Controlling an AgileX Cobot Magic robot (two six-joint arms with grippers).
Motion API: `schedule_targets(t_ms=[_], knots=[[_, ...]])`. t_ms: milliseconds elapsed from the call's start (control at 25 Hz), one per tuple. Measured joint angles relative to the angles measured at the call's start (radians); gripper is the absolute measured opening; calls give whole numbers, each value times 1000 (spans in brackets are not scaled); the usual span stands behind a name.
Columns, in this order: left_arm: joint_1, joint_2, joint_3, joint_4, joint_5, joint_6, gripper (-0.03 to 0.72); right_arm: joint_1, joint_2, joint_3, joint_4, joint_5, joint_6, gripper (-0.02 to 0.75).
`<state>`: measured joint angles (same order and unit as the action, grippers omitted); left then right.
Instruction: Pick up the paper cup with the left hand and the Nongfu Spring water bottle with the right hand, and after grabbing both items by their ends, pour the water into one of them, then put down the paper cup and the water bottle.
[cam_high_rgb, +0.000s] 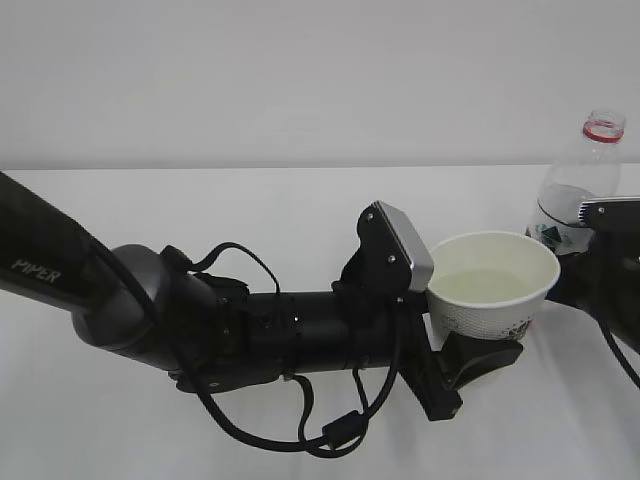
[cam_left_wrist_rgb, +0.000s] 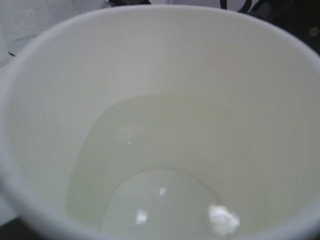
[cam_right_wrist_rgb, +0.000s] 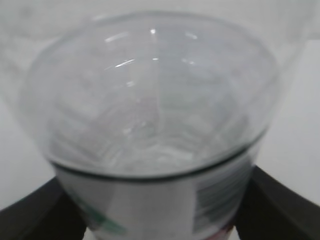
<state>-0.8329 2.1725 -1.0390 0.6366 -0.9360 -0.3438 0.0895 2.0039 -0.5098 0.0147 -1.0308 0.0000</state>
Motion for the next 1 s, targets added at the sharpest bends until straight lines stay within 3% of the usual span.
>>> schedule_targets(t_ms=[360, 600, 1000], knots=[[0, 0, 0, 0, 0, 0, 501, 0, -15, 28, -15, 6, 47, 592], [0, 0, 0, 0, 0, 0, 500, 0, -21, 61, -15, -55, 49, 655], [0, 0, 0, 0, 0, 0, 500, 0, -24, 77, -15, -86, 49, 659]])
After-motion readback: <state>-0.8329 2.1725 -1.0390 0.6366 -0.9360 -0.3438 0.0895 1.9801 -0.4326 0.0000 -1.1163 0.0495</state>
